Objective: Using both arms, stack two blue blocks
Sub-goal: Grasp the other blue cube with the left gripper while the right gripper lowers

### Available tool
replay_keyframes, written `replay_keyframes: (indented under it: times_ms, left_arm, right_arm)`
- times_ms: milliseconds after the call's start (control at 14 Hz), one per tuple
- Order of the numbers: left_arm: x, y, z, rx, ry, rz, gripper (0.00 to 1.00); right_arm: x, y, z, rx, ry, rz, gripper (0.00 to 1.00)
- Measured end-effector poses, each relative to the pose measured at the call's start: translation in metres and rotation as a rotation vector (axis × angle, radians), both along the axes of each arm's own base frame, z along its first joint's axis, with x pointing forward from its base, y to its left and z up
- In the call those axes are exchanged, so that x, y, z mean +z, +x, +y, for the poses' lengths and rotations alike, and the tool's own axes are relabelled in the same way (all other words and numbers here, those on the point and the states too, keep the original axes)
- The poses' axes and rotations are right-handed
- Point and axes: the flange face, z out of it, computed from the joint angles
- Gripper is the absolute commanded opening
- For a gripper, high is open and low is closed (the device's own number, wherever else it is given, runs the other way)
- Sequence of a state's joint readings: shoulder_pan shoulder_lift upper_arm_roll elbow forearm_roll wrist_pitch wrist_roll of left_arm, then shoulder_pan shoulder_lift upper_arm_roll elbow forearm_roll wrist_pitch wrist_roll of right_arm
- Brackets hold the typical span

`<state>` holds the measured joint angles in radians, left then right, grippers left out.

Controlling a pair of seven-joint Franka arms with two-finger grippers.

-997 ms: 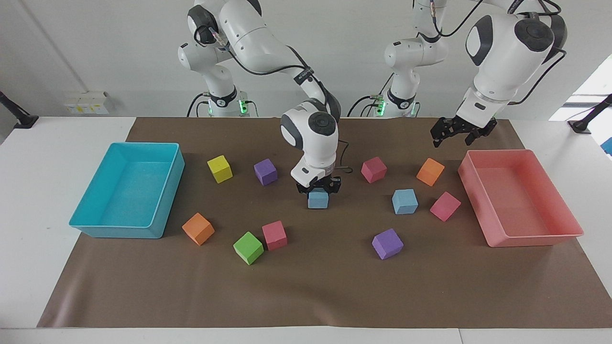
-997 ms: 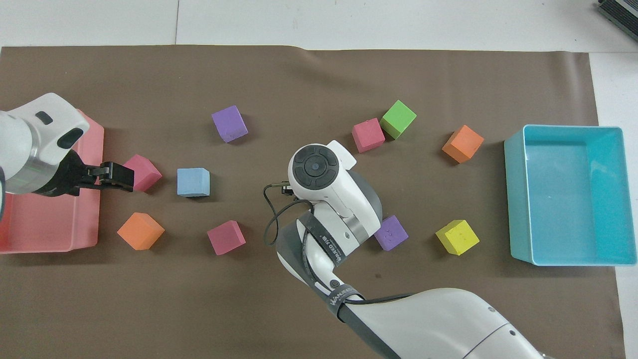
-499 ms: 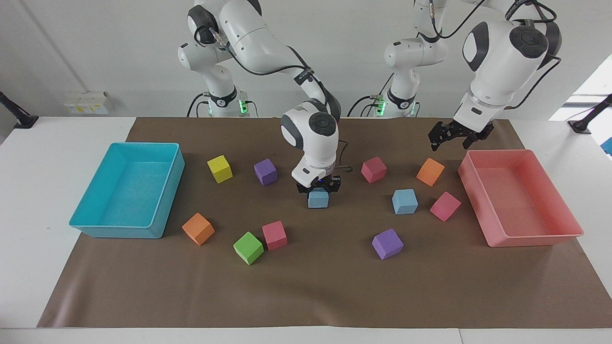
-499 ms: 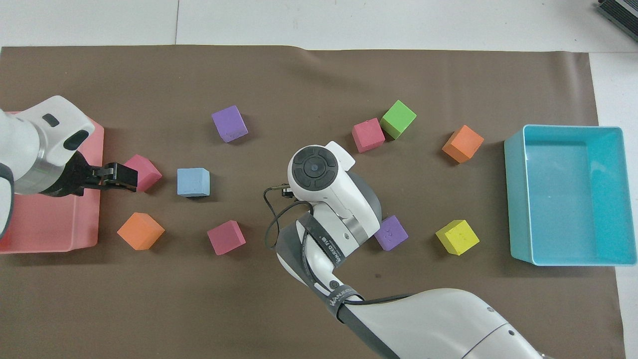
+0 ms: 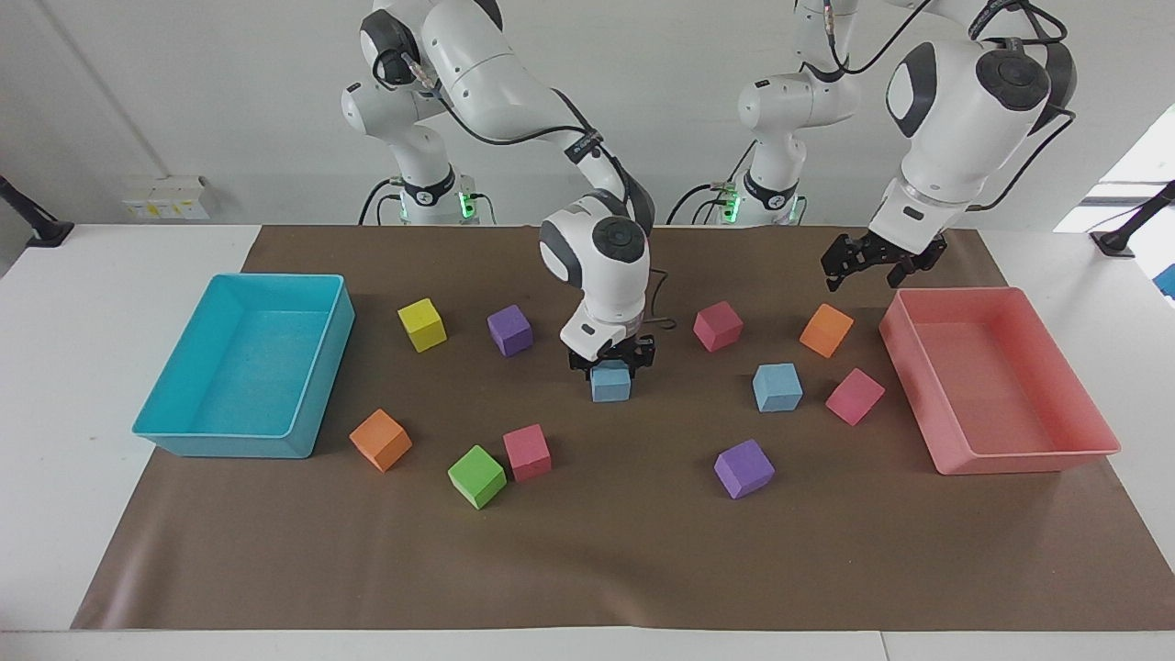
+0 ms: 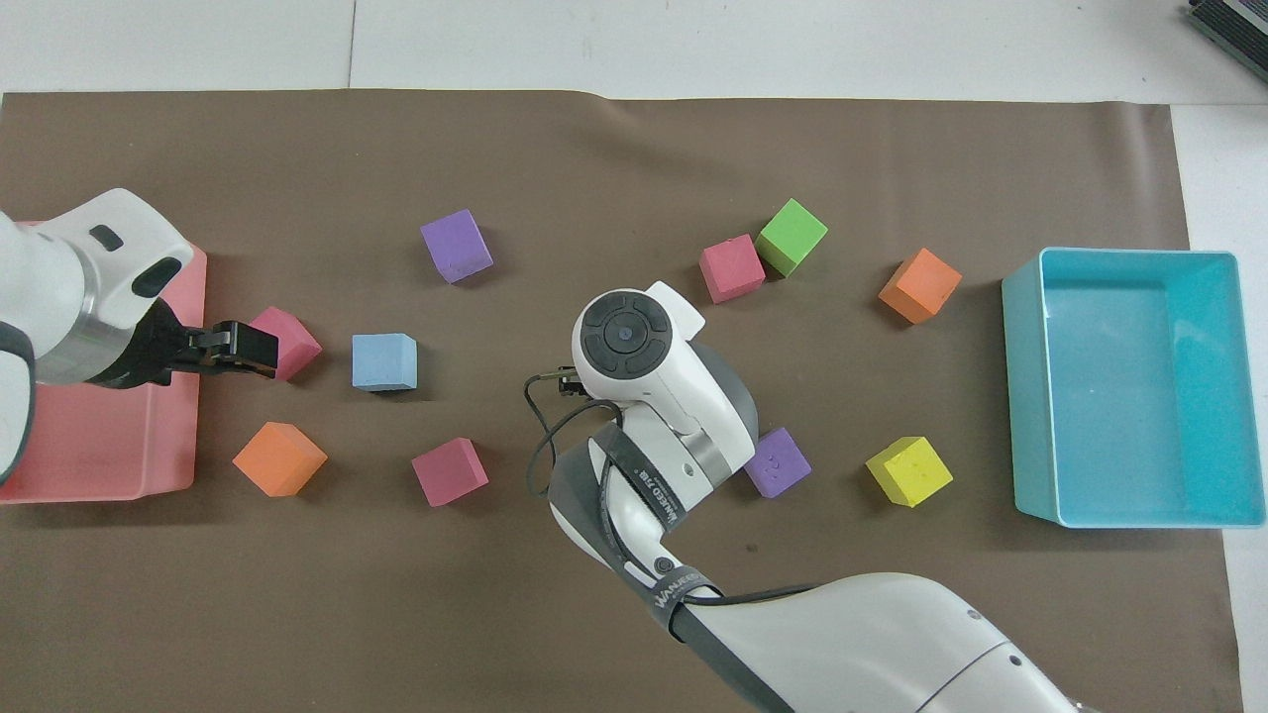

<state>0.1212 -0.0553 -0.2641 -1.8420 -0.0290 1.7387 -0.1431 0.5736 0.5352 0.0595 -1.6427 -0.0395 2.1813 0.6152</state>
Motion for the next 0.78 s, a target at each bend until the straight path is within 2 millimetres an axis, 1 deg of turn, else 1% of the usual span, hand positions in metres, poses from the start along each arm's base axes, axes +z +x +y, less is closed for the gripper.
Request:
replay_keyframes:
  times_ms: [142, 285, 356, 499, 641, 784]
  left_arm:
    - [-0.010, 0.002, -0.009, 0.012, -0.006, -0.026, 1.00]
    - [-0.030, 0.004, -0.026, 0.024, -0.012, -0.046, 1.00]
    - [-0.040, 0.005, -0.036, 0.031, -0.016, -0.053, 1.00]
    - [-0.060, 0.010, -0.053, 0.042, -0.029, -0.076, 1.00]
    - [-0.084, 0.014, -0.062, 0.039, -0.043, -0.099, 1.00]
    - [-0.110, 0.017, -0.068, 0.032, -0.056, -0.119, 1.00]
  right_arm:
    - [0.001, 0.000, 0.000, 0.001, 0.002, -0.002, 1.00]
    - [0.009, 0.002, 0.000, 0.001, 0.009, -0.015, 1.00]
    - [0.018, 0.004, -0.002, 0.001, 0.016, -0.027, 1.00]
    - [0.044, 0.008, -0.008, -0.001, 0.034, -0.058, 1.00]
    - [0.068, 0.009, -0.013, -0.006, 0.050, -0.085, 1.00]
    - [0.088, 0.014, -0.025, -0.017, 0.062, -0.107, 1.00]
